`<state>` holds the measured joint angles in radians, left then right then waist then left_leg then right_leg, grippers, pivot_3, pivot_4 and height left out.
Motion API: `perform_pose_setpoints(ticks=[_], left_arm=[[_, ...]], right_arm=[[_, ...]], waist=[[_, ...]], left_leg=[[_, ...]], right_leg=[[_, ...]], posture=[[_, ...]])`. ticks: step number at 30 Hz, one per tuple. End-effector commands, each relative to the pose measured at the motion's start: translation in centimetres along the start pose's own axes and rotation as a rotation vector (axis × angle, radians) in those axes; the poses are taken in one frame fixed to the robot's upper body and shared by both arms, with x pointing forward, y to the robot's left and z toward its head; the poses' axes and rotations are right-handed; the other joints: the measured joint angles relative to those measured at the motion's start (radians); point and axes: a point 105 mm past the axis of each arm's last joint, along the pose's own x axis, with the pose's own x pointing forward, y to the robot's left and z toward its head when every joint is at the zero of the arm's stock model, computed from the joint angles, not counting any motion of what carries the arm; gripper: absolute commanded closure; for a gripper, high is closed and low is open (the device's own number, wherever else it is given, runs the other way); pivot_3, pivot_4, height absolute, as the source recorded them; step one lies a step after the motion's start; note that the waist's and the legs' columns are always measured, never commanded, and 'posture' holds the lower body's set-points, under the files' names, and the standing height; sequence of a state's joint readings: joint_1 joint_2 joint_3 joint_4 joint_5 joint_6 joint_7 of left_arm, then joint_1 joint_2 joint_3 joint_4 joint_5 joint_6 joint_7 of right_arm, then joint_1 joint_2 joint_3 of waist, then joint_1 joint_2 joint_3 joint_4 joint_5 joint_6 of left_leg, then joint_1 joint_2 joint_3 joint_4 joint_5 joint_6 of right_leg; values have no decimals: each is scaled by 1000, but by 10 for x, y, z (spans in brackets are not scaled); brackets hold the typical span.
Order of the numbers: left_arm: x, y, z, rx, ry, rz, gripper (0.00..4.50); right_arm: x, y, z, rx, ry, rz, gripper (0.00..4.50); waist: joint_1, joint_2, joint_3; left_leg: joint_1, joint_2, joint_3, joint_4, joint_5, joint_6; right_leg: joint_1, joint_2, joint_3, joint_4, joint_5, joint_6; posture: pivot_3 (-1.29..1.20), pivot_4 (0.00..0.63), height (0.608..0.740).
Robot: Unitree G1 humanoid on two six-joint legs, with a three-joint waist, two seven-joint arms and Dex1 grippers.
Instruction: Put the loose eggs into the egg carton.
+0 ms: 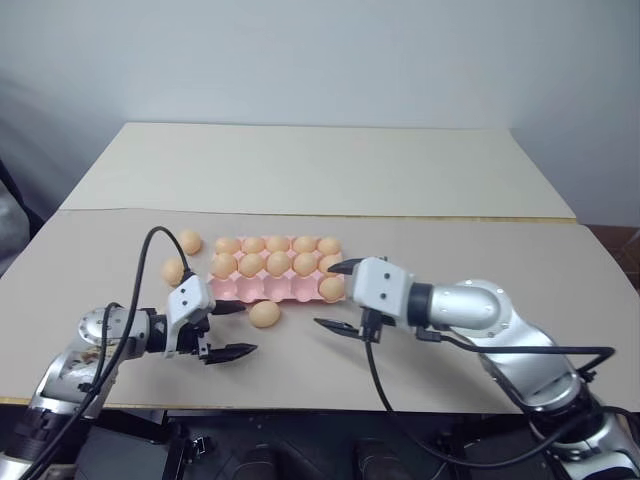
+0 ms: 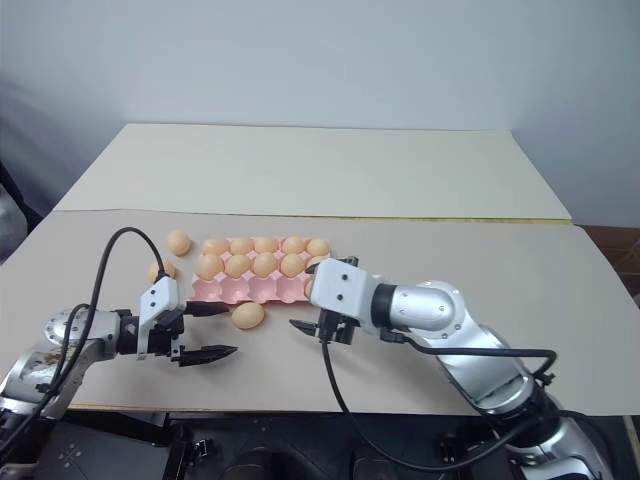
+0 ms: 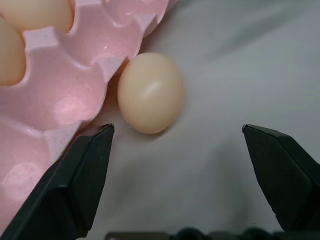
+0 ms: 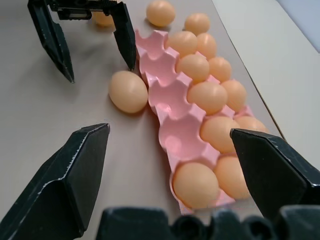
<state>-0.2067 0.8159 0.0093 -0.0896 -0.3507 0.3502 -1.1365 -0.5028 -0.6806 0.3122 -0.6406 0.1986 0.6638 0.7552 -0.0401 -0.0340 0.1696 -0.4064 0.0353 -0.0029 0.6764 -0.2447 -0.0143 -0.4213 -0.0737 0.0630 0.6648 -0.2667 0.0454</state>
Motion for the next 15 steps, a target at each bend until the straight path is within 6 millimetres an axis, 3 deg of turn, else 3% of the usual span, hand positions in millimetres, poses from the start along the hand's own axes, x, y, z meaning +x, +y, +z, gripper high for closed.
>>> perform_pose_setpoints(ticks=[1,15], left_arm=[[0,6,11,34,-19,18,35],[20,19,18,78,-33,76,35]], right_arm=[[-19,-7,12,-40,-17,-40,0],[-25,-12,15,-31,-19,-91,0]], waist=[[1,0,0],[2,0,0]], left_leg=[[0,0,0,0,0,0],[0,0,0,0,0,0]], right_leg=[[0,0,0,0,0,0],[0,0,0,0,0,0]], posture=[[0,150,740],[0,150,740]])
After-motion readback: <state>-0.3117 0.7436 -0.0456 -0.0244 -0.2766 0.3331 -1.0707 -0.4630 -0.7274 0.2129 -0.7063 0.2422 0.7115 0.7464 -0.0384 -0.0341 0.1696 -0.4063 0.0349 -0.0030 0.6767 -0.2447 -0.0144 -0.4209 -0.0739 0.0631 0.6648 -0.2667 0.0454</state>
